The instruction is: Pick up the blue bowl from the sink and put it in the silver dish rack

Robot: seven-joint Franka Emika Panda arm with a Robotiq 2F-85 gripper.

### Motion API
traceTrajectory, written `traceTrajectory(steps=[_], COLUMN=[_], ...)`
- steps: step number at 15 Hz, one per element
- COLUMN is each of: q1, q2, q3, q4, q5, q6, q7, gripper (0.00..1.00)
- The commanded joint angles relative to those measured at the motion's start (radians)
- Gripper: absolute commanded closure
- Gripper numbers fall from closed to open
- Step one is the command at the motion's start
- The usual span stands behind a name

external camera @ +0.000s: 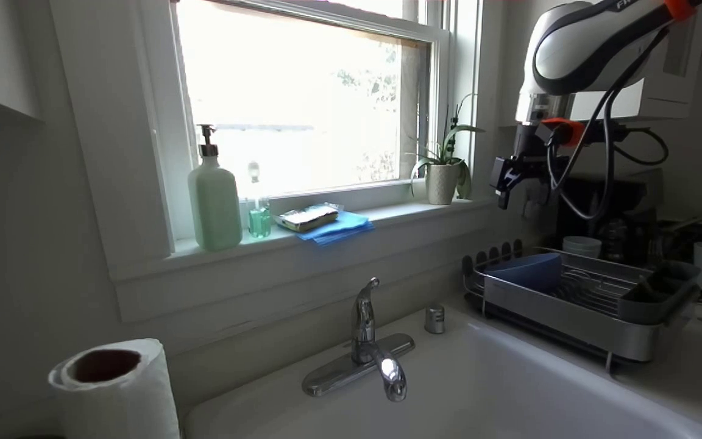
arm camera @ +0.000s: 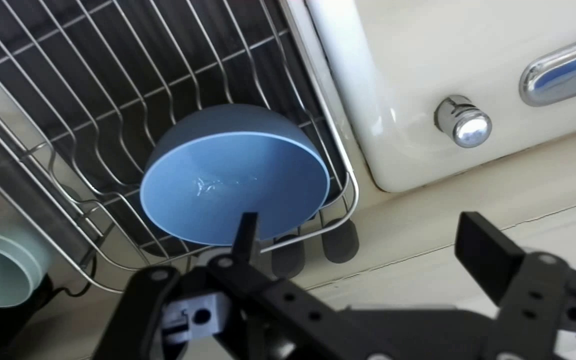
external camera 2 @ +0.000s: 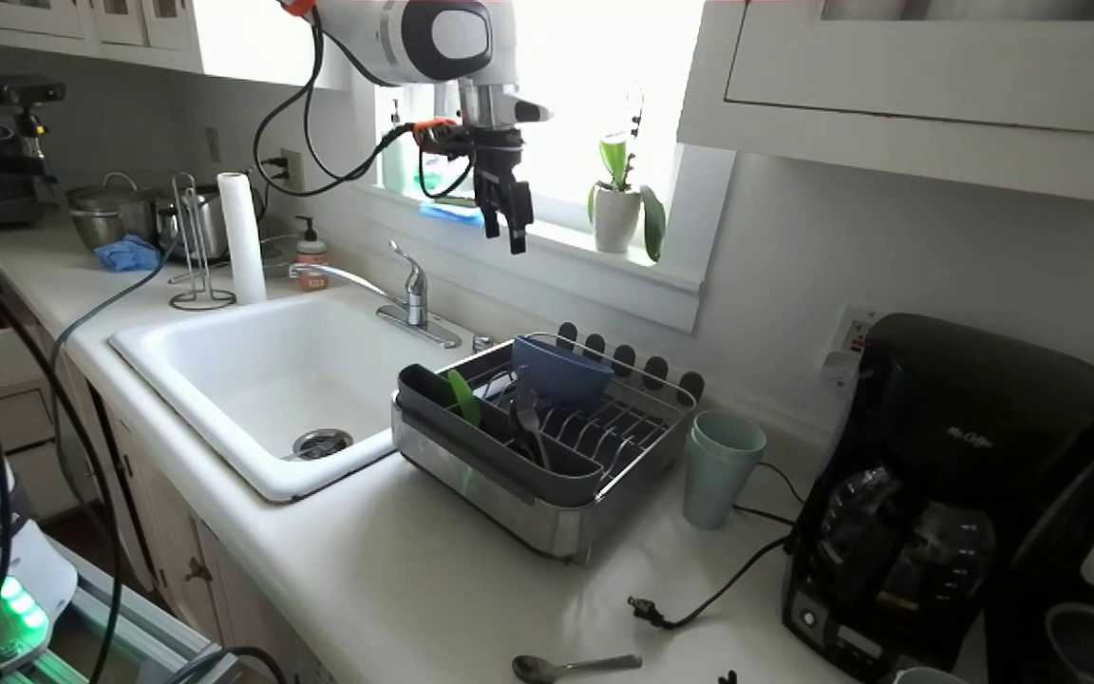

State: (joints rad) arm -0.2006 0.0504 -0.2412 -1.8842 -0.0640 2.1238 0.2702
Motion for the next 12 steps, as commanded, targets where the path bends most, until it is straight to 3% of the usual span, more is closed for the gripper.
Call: traceTrajectory(steps=[1,7,12], q1=[-0.011,-0.038,-0.041], q2=[-0.025,-0.03,-0.017], q3=[-0.003,-0.021,-0.021], q4=[0.022,0.067,0.065], q5=[-0.059,-0.067,-0.043], q6=[-0.088,-0.176,-0.154], q7=[0.061,0.065,0.042], gripper=[0.0,0.0,0.0])
